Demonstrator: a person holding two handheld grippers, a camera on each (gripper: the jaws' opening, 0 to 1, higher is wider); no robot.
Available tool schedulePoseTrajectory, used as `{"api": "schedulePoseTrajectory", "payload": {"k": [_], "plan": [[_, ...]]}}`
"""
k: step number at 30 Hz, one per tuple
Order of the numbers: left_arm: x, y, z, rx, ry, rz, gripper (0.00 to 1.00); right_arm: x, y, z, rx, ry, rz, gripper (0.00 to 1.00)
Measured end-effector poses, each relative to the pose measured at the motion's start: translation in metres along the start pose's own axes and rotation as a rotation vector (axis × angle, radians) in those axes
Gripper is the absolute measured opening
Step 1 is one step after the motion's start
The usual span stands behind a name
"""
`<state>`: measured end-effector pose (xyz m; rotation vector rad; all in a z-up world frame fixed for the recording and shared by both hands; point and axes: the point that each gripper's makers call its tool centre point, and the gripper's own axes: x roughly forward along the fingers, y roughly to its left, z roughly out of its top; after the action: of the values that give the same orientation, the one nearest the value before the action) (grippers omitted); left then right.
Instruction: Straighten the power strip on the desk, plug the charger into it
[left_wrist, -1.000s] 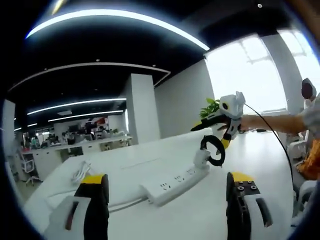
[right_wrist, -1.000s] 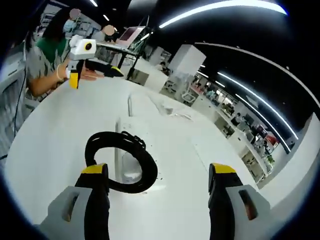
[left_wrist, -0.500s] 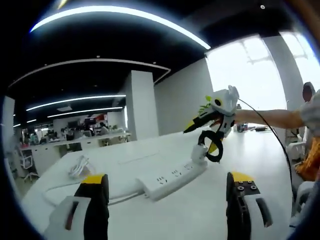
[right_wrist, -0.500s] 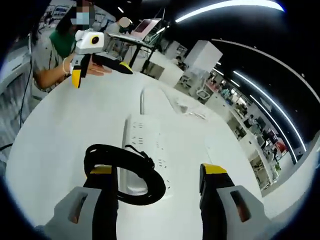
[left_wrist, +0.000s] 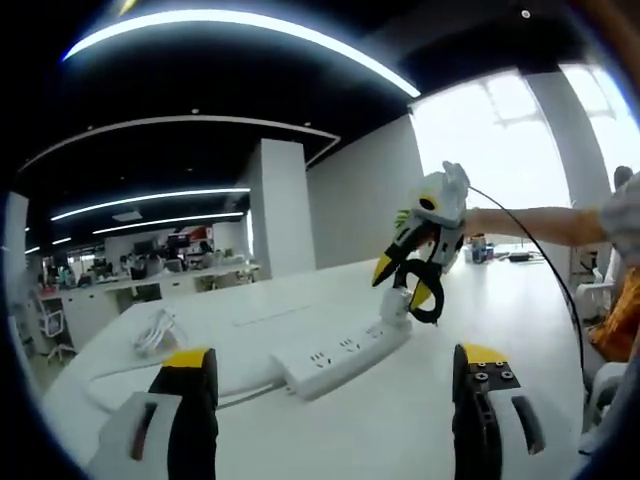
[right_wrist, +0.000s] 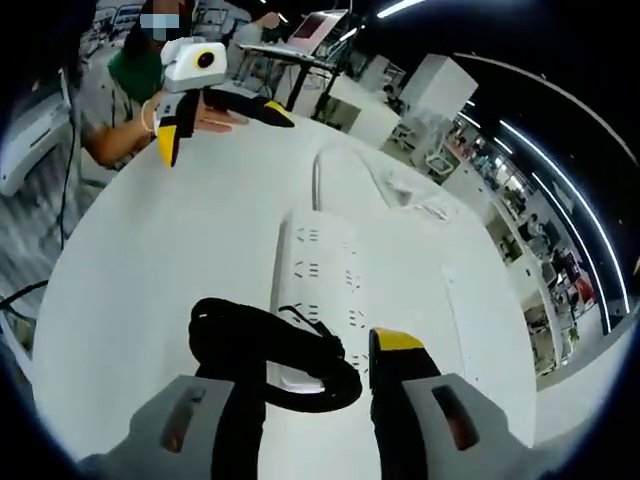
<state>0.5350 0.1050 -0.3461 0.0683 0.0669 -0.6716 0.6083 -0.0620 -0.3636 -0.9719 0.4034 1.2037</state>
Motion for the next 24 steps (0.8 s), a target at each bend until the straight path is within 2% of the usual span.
{"api": "schedulePoseTrajectory", "payload": {"k": [3,6,17,24], "plan": [[0.0003,0.0005,-0.0004,0.002,0.003,0.003,0.99,0.0037,0.0012,-0.0014,0.008,0.037,0.01,0.37],[0.0004,0.0015,-0.0014,0.0,0.008,0.007,0.99,0.0035,-0.0029,-0.004,-0.009,0.091,-0.006,0.3],[-0.0018,0.0034,-0.003,-0.008,0.01,0.01,0.99,0.006,0.003,-0.0081,0.014,0.222,0.044,0.27],[-0.0039,0.0014,-0.0043,-0.014,0.014,-0.001,0.99,0.0073,0.0047,-0.0094,0.014,0.279,0.057,0.24]]}}
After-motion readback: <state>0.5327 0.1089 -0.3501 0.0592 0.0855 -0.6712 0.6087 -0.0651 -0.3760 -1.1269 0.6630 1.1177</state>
